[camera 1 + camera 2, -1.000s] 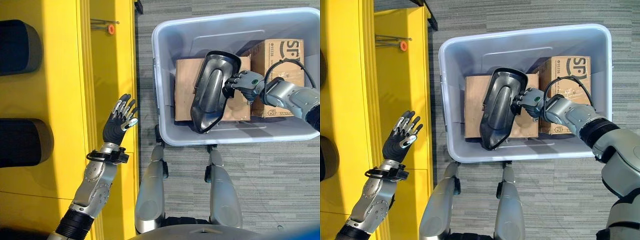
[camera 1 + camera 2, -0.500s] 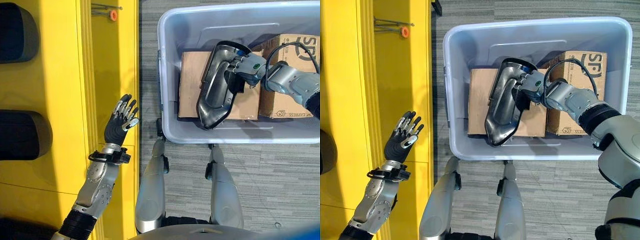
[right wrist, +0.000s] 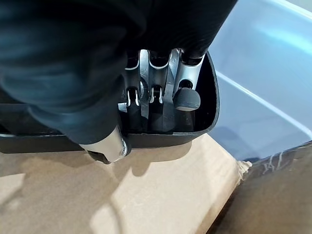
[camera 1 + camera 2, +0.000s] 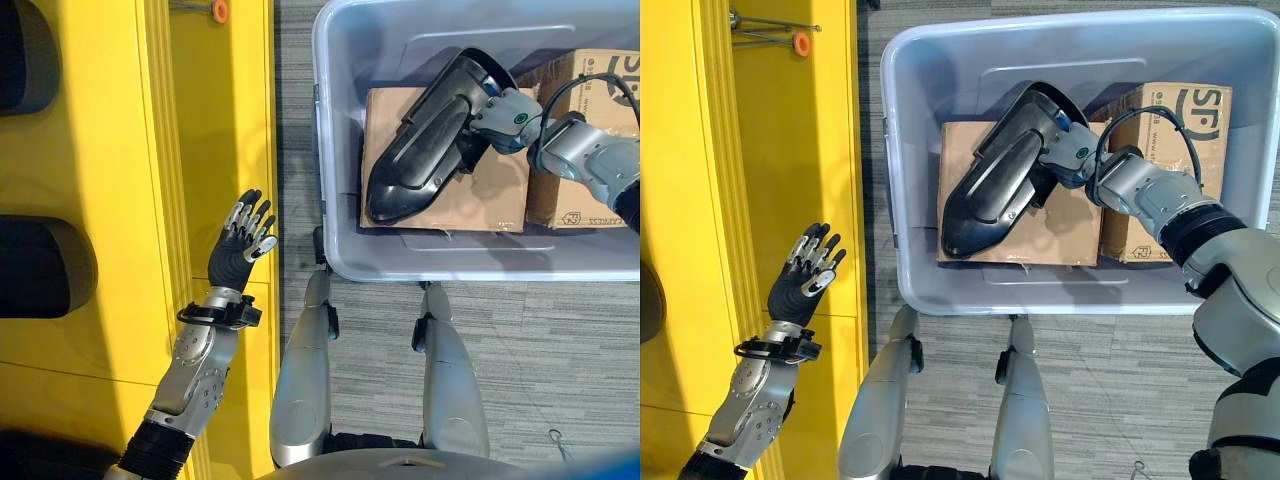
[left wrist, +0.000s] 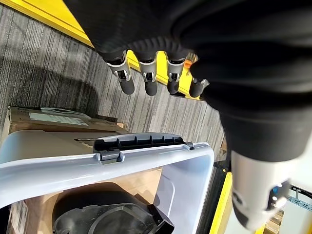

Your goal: Move parts from the plastic box to the shelf.

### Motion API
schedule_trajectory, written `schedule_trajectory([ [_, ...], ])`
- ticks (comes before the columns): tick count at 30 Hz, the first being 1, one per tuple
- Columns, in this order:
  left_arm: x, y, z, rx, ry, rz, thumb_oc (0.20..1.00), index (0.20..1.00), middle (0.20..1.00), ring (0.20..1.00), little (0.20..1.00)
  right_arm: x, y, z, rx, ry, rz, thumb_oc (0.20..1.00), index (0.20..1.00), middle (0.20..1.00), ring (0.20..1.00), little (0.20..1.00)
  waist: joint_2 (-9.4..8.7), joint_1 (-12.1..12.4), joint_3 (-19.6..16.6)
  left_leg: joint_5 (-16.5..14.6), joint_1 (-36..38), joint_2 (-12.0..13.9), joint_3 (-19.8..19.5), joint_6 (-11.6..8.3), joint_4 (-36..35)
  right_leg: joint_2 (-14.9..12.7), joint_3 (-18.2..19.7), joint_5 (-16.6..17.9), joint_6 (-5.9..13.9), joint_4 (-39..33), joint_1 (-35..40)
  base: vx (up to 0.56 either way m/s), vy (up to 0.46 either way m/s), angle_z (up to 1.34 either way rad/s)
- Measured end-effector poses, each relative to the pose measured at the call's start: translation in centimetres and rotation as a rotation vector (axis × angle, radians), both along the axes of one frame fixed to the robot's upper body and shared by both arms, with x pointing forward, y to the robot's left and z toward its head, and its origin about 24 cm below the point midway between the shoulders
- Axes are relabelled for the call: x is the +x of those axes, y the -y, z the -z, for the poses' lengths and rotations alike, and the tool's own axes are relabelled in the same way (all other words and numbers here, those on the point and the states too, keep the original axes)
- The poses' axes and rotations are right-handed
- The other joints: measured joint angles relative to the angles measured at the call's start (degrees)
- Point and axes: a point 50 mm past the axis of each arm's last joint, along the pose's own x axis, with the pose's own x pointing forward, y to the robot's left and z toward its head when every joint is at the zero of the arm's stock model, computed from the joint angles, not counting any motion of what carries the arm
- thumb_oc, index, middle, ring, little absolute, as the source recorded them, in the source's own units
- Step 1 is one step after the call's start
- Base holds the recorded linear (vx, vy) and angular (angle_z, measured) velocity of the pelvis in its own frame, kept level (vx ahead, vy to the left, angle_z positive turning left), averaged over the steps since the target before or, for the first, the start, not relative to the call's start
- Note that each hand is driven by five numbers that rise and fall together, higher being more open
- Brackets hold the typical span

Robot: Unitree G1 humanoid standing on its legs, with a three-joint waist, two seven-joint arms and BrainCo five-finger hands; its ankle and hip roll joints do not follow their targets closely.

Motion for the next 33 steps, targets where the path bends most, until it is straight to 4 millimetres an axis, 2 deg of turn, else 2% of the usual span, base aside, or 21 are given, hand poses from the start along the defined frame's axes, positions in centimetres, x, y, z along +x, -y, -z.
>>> schedule_trajectory([
  [5,0.0,0.0,0.0,-0.002,-0.001,0.0,1.0,1.0,1.0,1.0,1.0,0.2,-0.2,0.2,-0.007,0.018,0.006,0.2,0.2,0.2,0.2,0.2,0.02,-0.11,-0.02,0.28,0.08,-0.02,-0.15,0.14,0.0,0.0,-0.02,0.0,0.0,0.37,-0.01,0.0,0.0,0.0],
  [8,0.0,0.2,0.1,-0.011,-0.002,-0.004,1.0,1.0,1.0,1.0,1.0,0.2,-0.2,0.1,0.051,0.038,0.007,0.2,0.2,0.2,0.2,0.2,0.01,-0.13,-0.02,0.4,0.19,-0.02,-0.23,0.2,0.01,0.01,-0.04,0.01,0.0,0.53,0.08,0.0,0.0,0.0],
  [12,0.1,0.1,0.0,-0.014,-0.004,-0.018,1.0,1.0,1.0,1.0,1.0,-0.2,-1.9,-0.1,0.058,0.044,-0.068,0.2,0.2,0.2,0.2,0.2,0.01,-0.8,-0.03,0.46,0.4,-0.04,-0.25,0.27,0.12,-0.01,-0.04,0.02,-0.01,0.62,0.31,0.0,0.0,0.0],
  [13,0.1,0.0,-0.1,-0.012,-0.001,-0.019,1.0,1.0,1.0,1.0,1.0,-0.8,-2.6,-0.1,-0.011,0.022,-0.123,0.2,0.2,0.2,0.2,0.2,-0.06,-0.97,-0.02,0.46,0.59,-0.04,-0.39,0.27,0.26,0.01,-0.1,0.06,0.01,0.61,0.69,-0.01,0.007,0.03],
  [17,0.1,-0.2,-0.1,0.003,-0.001,-0.018,1.0,1.0,1.0,1.0,1.0,-2.4,-2.9,-0.4,-0.071,-0.004,-0.205,0.2,0.2,0.2,0.2,0.2,-0.29,-1.42,-0.1,0.45,3.14,-0.08,-0.51,0.28,0.02,-0.02,-0.16,-0.17,0.08,0.5,3.27,0.0,-0.001,0.02],
  [25,-0.1,-0.7,-0.2,0.003,0.002,-0.035,1.0,1.0,1.0,1.0,1.0,-5.3,-2.3,-2.0,-0.115,-0.015,-0.267,0.2,0.2,0.2,0.2,0.2,-1.06,-3.51,0.06,0.5,4.6,-0.08,-0.5,0.22,-0.2,0.03,-0.16,-0.08,0.02,0.28,4.79,0.0,0.0,0.0],
  [29,-0.1,-1.1,-0.3,0.005,0.008,-0.054,1.0,1.0,1.0,1.0,1.0,-5.7,-2.1,-2.7,-0.062,0.006,-0.276,0.2,0.2,0.2,0.2,0.2,-2.25,-4.6,0.05,0.47,6.11,-0.07,-0.37,0.25,-0.3,0.03,-0.09,-0.09,0.02,-0.04,6.27,0.0,0.0,0.0],
  [33,-0.3,-1.2,-0.1,0.001,-0.001,-0.06,1.0,1.0,1.0,1.0,1.0,-6.7,-1.6,-3.2,0.13,0.085,-0.29,0.2,0.2,0.2,0.2,0.2,-2.29,-4.95,0.06,0.43,6.35,-0.07,-0.22,0.3,-0.25,0.04,0.02,-0.08,0.01,-0.14,6.44,0.0,0.0,0.0],
])
